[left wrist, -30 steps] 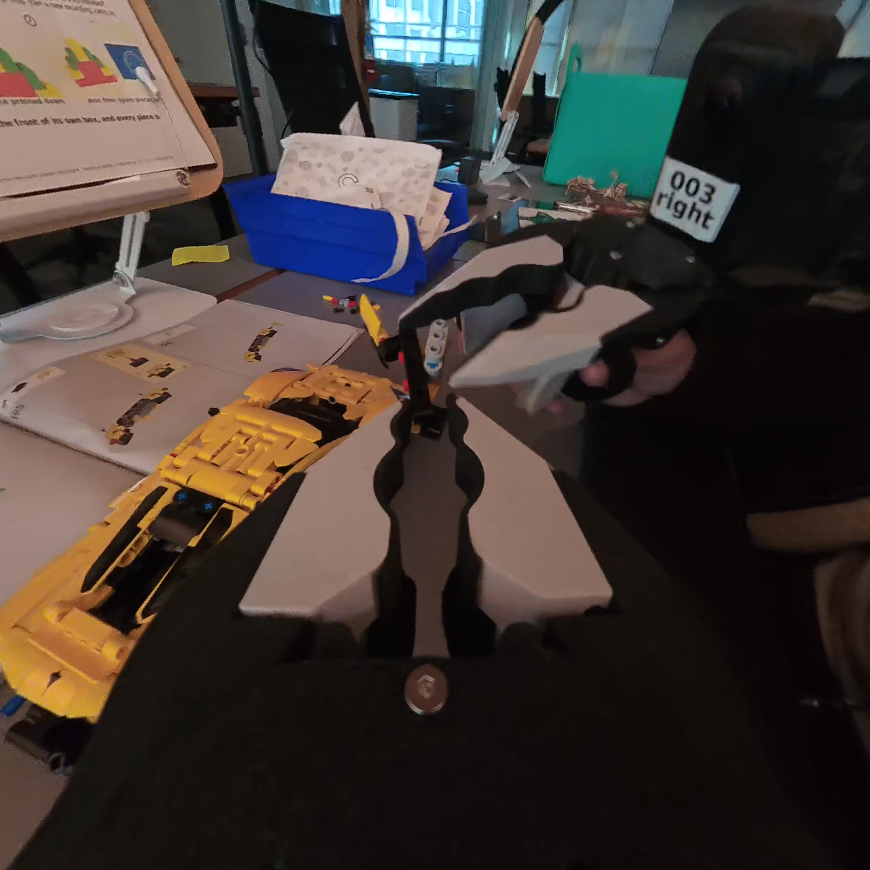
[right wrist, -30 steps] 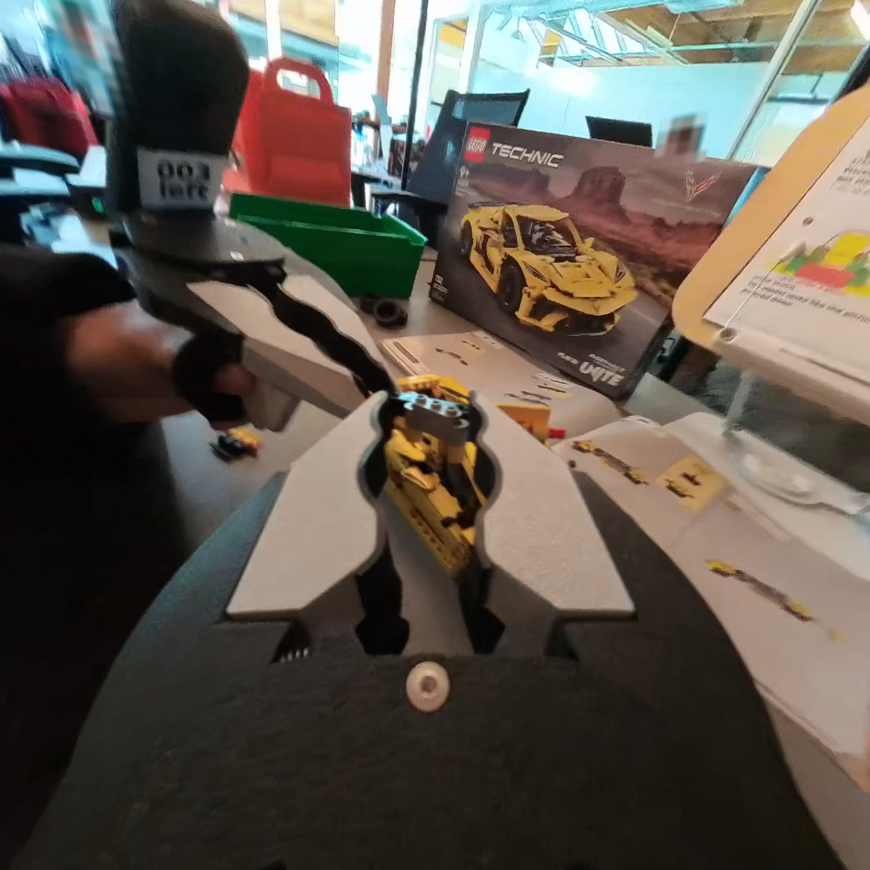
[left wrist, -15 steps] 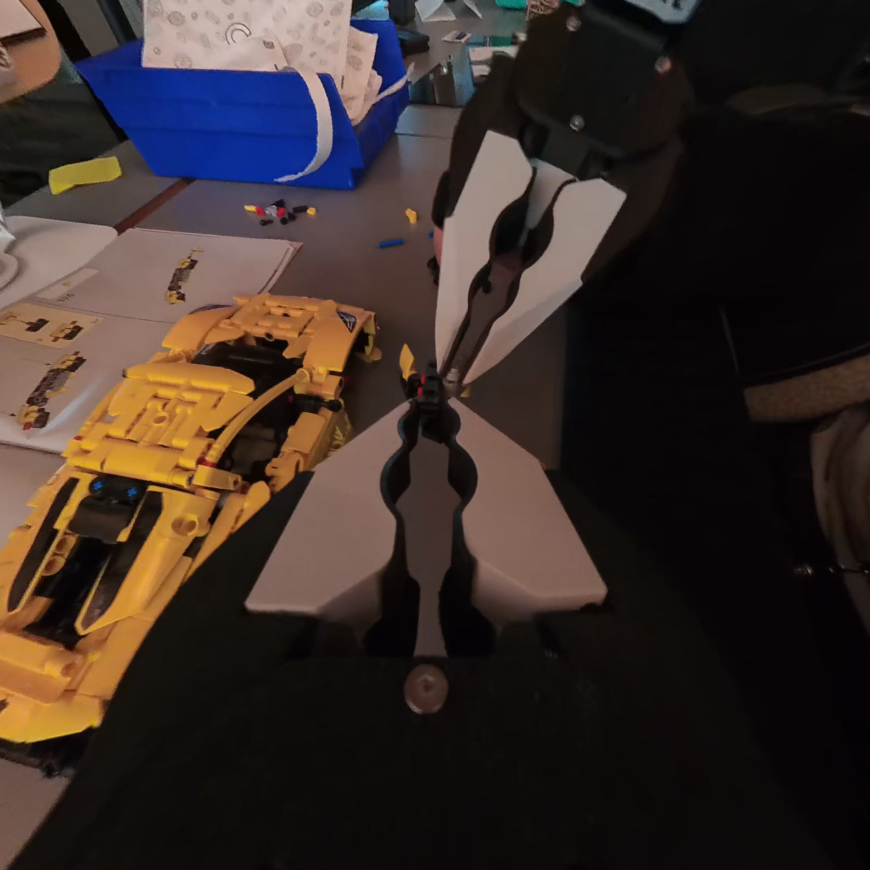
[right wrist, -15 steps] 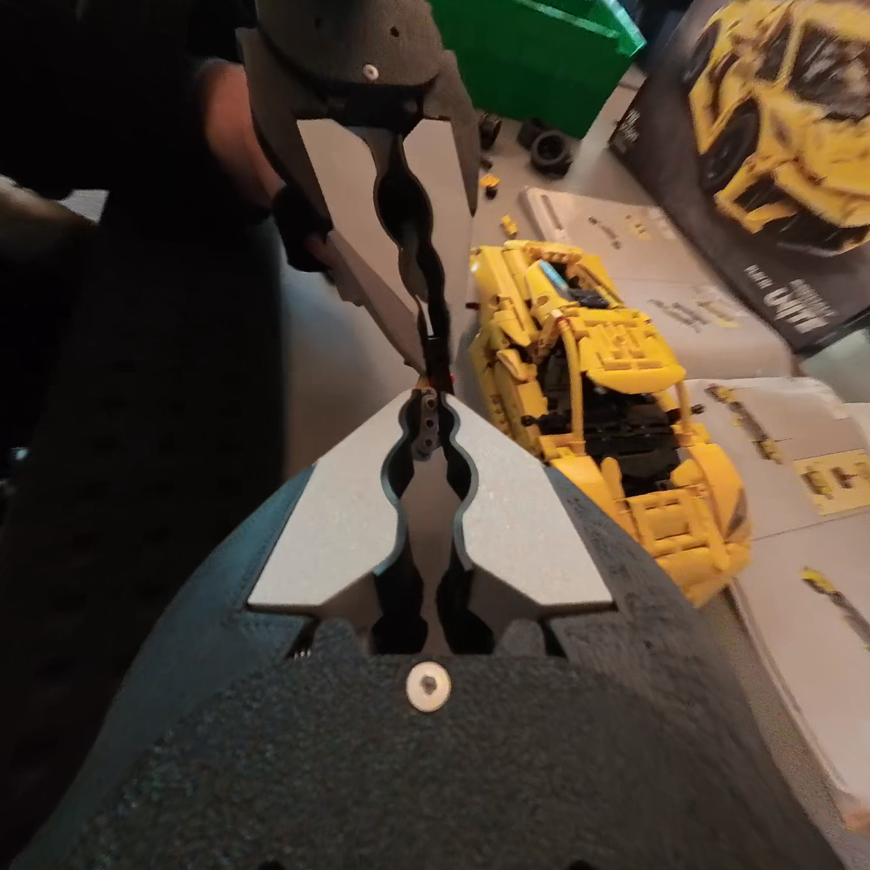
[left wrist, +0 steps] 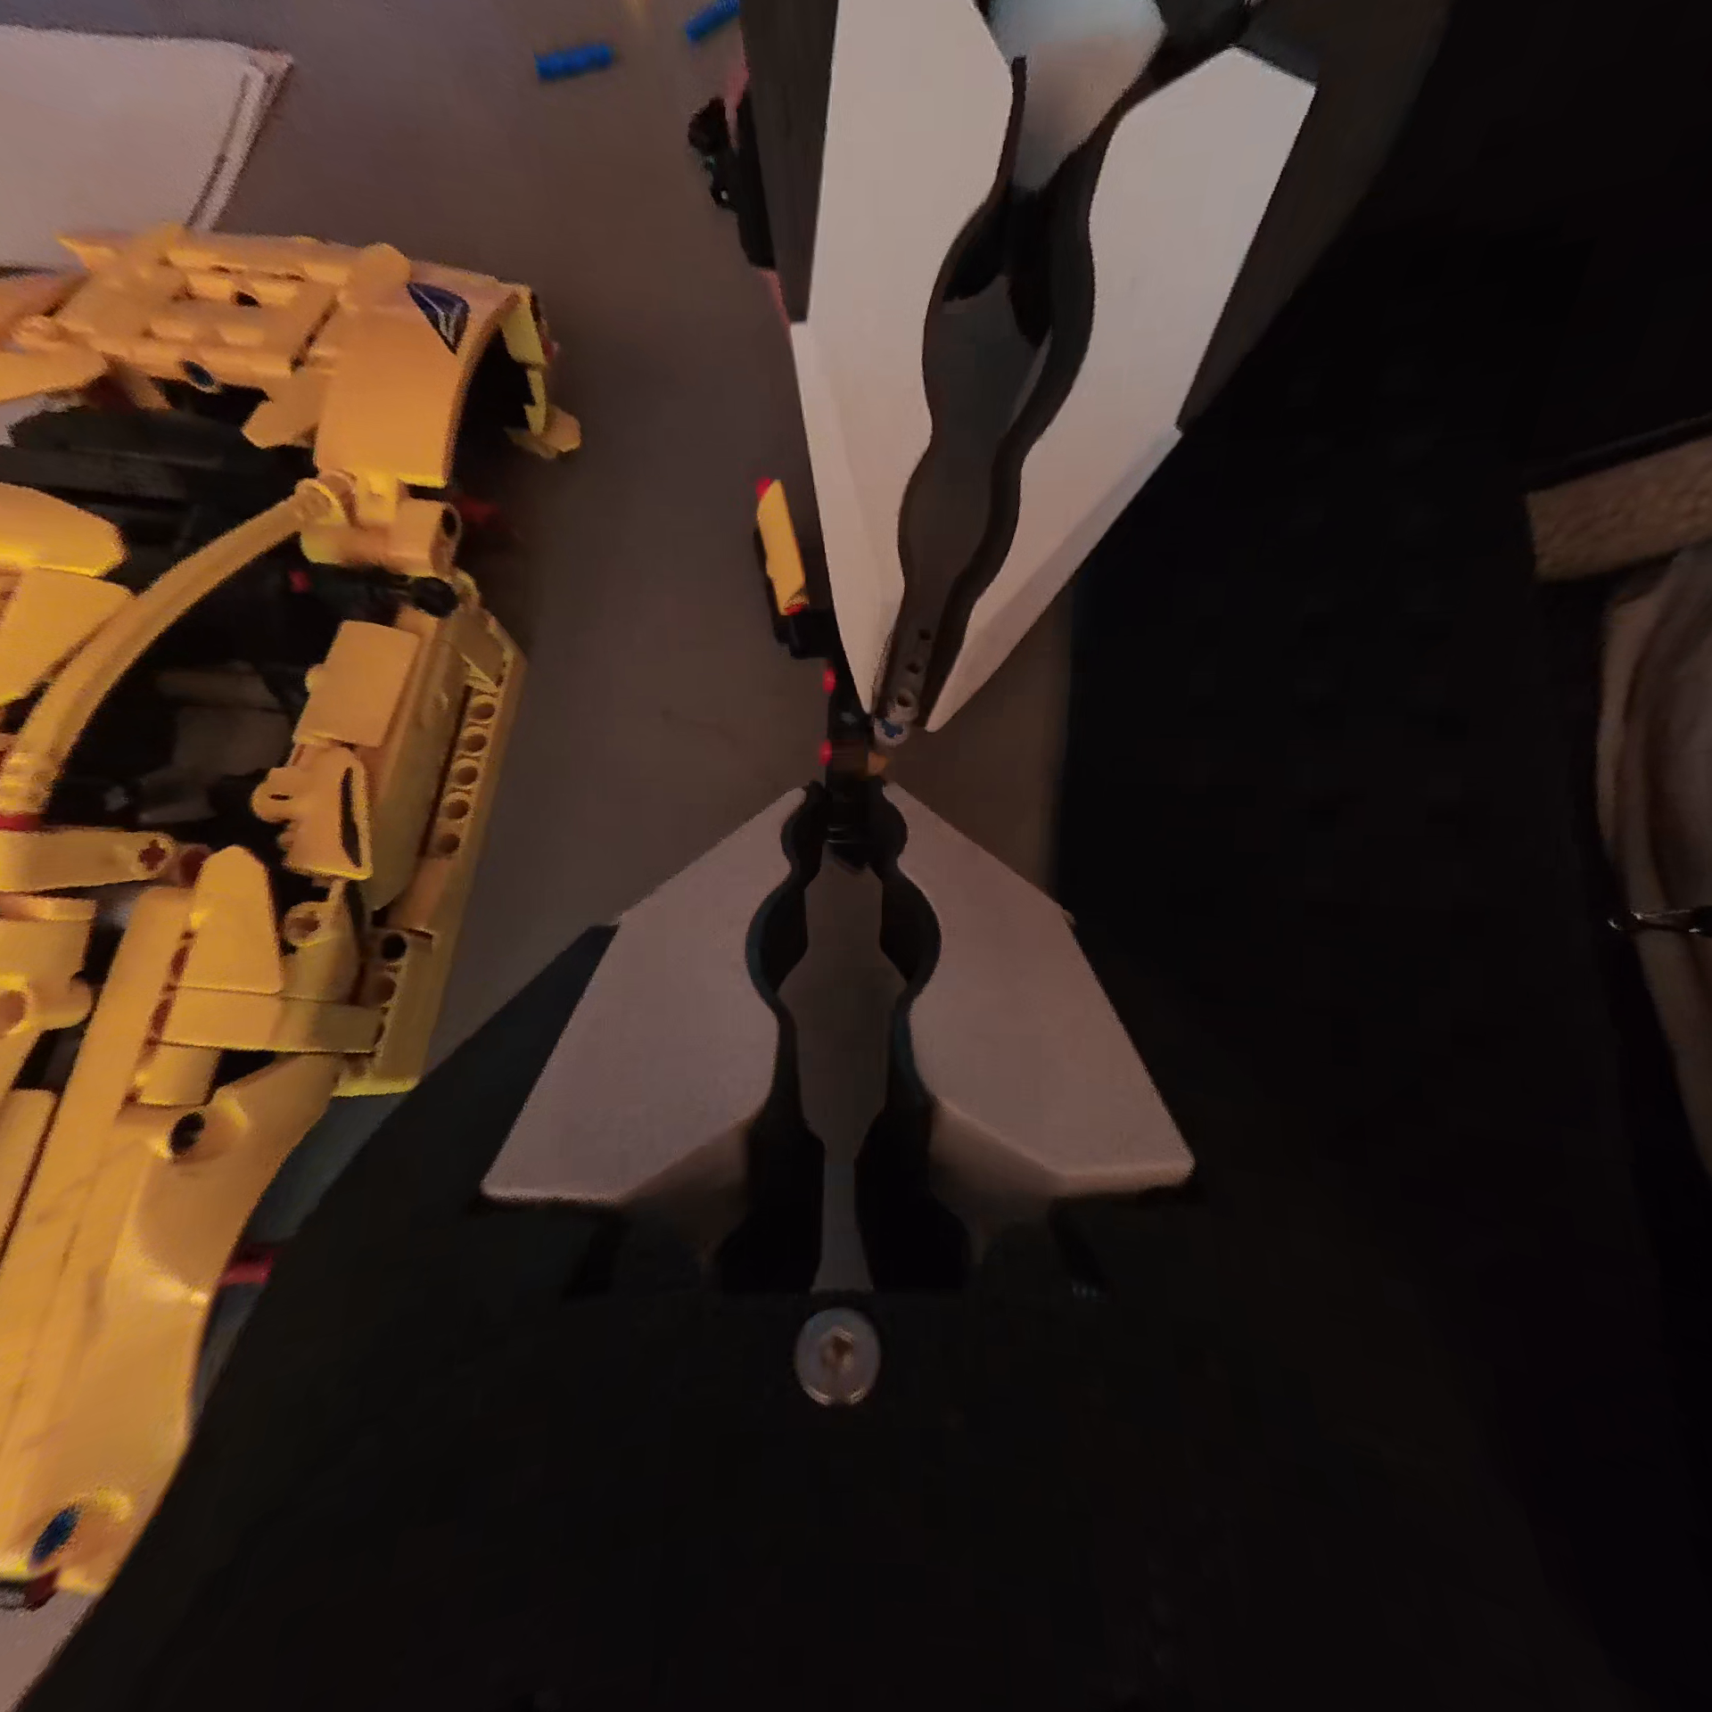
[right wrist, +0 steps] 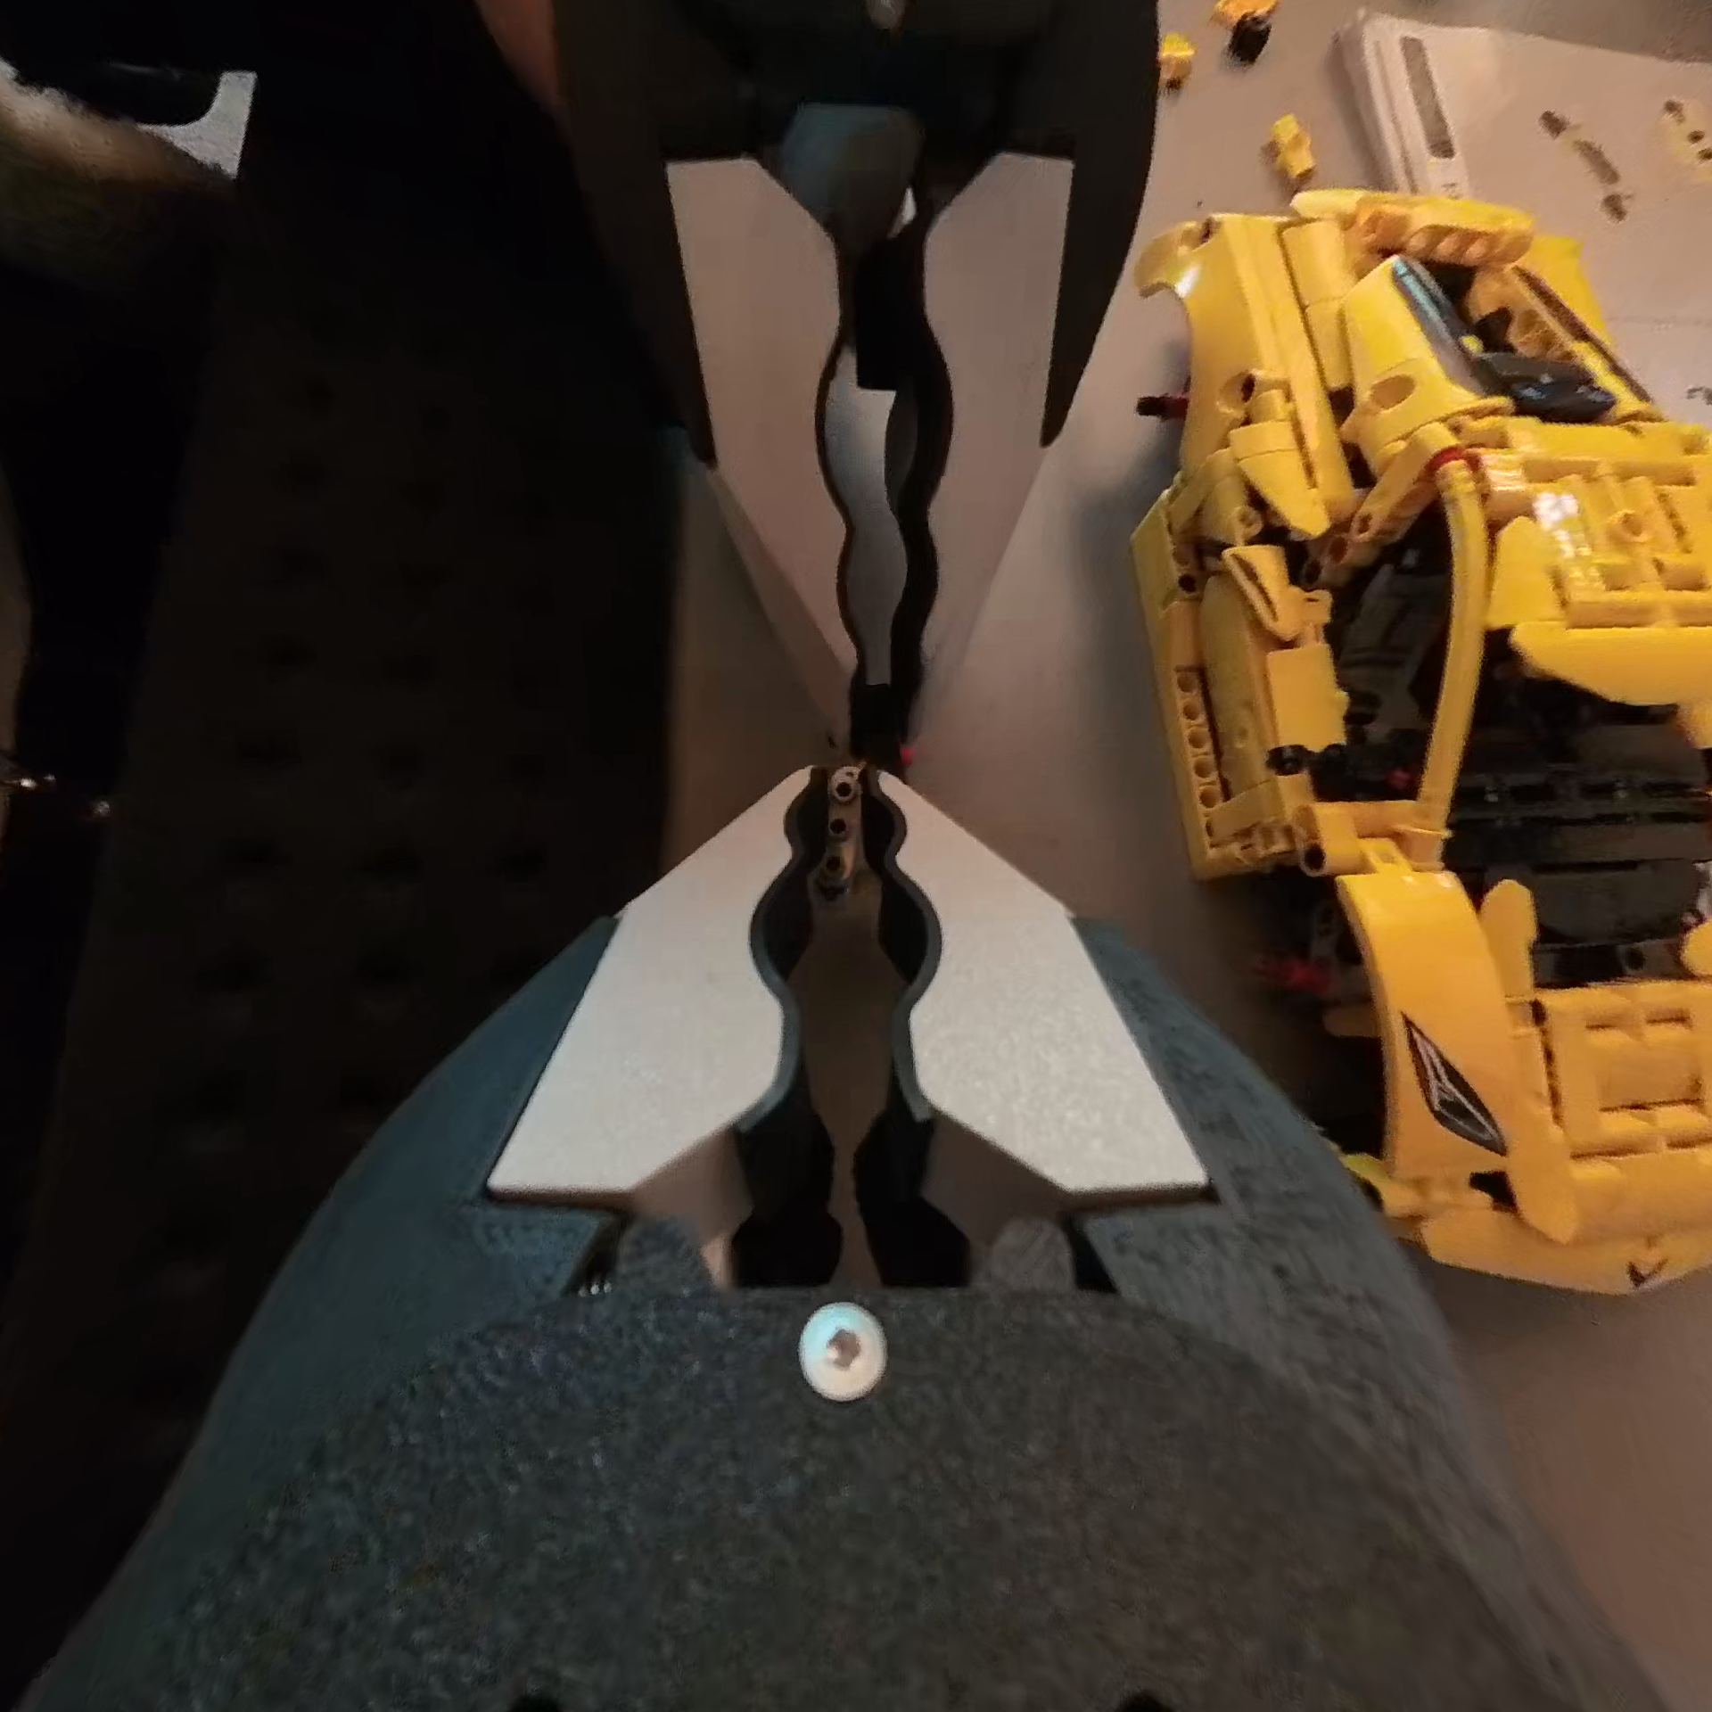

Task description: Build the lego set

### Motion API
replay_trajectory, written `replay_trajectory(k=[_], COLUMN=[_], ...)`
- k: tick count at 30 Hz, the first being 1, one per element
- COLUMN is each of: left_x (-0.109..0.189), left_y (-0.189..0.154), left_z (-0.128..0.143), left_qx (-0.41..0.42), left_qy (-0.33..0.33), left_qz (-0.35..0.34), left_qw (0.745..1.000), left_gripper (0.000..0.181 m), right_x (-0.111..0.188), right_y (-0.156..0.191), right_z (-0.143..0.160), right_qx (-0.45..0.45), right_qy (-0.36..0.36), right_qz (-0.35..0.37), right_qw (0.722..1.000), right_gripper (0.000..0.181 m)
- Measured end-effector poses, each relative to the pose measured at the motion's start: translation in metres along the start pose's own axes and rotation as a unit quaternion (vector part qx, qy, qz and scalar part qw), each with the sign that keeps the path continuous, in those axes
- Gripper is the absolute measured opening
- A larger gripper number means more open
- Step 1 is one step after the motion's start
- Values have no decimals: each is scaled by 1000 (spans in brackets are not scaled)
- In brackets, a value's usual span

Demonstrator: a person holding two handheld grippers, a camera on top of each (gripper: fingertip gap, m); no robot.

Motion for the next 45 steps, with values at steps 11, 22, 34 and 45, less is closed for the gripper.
replay_trajectory(k=[11, 22, 34, 45], left_x=[-1, 3, -1, -4], left_y=[-4, -1, -1, 1], left_z=[-1, -1, -4, -6], left_qx=[12, 49, 19, 96], left_qy=[-2, -6, 5, 18], left_qz=[14, 25, 2, 16], left_qw=[1000, 998, 1000, 995], left_gripper=[9, 10, 8, 6], right_x=[-3, -3, -3, 1], right_y=[5, 6, 6, 4], right_z=[4, 6, 5, 4], right_qx=[12, 17, -4, 14], right_qy=[9, 51, 38, 90], right_qz=[-18, 40, -4, 68], right_qw=[1000, 998, 999, 993], right_gripper=[7, 8, 6, 12])
Point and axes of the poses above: each gripper's, where its closed fingertips meet, x back along the fingers, z out of its underside, y = z × x across the jaws, the point moved 3 cm from there along x, back along the fingers, and after that the axes turned 11 degrees about -z, right-handed, at the moved point
